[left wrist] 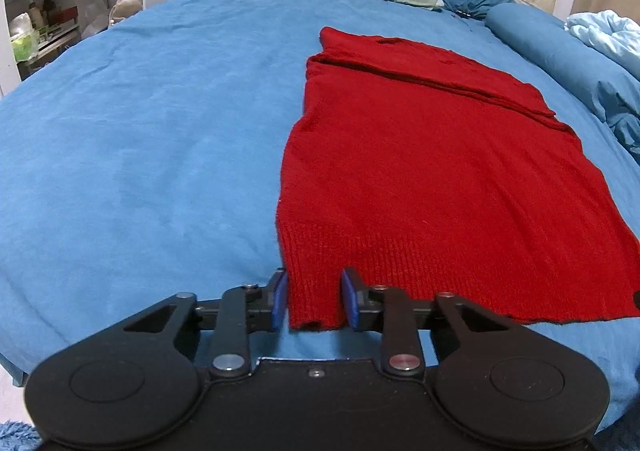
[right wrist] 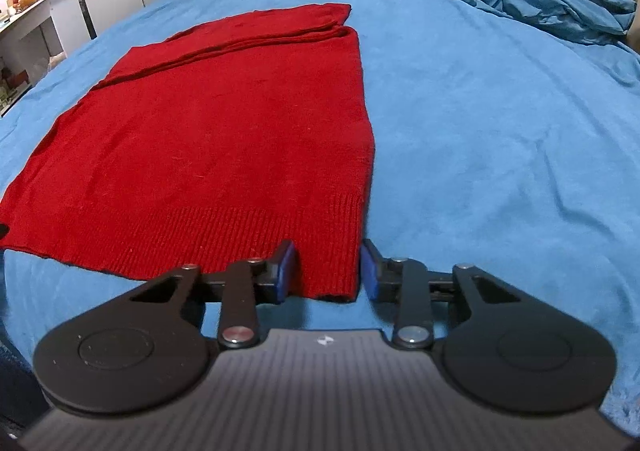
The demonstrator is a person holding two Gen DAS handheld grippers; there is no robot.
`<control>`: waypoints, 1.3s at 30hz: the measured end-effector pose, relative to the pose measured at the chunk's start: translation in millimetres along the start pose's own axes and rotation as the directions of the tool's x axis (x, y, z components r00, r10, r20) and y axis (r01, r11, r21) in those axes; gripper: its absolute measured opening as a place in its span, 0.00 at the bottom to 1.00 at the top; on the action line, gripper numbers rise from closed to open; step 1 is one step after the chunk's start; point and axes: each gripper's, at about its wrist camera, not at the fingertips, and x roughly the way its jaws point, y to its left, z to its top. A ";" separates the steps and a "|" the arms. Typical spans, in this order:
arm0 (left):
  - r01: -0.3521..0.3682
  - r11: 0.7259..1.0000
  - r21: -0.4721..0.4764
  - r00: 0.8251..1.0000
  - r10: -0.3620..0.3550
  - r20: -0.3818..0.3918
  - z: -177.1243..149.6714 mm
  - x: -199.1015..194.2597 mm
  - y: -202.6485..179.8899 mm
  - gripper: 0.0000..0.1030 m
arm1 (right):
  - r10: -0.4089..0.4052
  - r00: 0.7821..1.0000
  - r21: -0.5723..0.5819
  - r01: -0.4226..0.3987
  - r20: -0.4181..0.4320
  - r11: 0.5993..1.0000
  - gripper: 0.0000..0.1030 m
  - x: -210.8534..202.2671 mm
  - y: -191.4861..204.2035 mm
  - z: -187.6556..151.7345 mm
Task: Fold small clothes
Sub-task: 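Lower both tools to the ribbed hem and close both on it, then lift the hem with both tools and carry it toward the collar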
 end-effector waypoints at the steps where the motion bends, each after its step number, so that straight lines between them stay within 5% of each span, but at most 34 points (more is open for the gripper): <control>1: 0.004 1.000 -0.002 1.000 -0.004 0.002 -0.3 -0.2 0.9 0.26 | 0.001 1.000 -0.001 -0.001 0.001 1.000 0.42 -0.3 0.1 -0.3; 9: 0.015 1.000 -0.014 1.000 -0.015 0.000 -0.1 -2.0 5.0 0.09 | 0.012 1.000 0.004 -0.012 0.004 1.000 0.23 -0.3 0.7 1.2; 24: 0.023 0.999 -0.023 0.999 -0.022 0.044 19.1 -39.0 -1.7 0.05 | 0.071 0.994 0.093 -0.079 0.079 0.993 0.19 -38.1 -5.0 26.4; 31: 0.055 0.998 -0.027 0.984 -0.050 0.171 60.4 -75.5 -10.3 0.05 | 0.128 0.971 0.107 -0.152 0.201 0.983 0.19 -73.5 -7.1 78.3; 39: 0.104 0.992 -0.076 0.958 -0.079 0.275 169.6 -48.4 -11.1 0.05 | 0.165 0.941 0.181 -0.225 0.295 0.957 0.19 -57.0 -16.8 190.0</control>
